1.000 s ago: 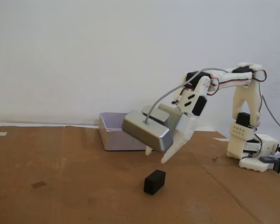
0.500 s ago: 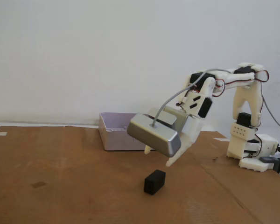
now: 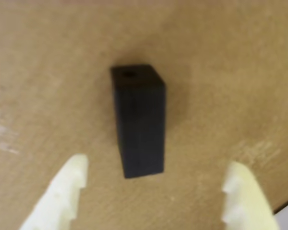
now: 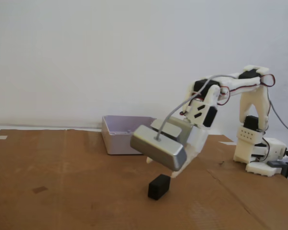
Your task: Grasp a block and put it in the box.
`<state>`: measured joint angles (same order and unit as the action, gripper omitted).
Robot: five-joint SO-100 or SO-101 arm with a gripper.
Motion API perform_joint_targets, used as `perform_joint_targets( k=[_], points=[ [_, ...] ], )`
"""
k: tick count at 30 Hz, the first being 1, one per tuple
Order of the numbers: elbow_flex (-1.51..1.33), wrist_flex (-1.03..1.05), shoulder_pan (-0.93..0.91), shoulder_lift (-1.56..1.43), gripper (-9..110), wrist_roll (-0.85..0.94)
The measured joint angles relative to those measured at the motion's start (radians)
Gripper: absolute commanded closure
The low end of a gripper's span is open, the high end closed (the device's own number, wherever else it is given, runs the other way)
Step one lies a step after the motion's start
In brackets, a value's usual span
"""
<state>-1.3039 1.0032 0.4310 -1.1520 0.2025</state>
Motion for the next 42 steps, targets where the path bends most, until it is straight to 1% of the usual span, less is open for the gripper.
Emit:
perform_joint_targets(
  k=[24, 39, 42],
  points=[
    [0.009, 0.0, 0.02, 0.087, 61, 0.0],
    [0.009, 0.0, 0.015, 0.087, 61, 0.0],
    [0.009, 0.026, 0.003, 0.092, 61, 0.0]
  ],
)
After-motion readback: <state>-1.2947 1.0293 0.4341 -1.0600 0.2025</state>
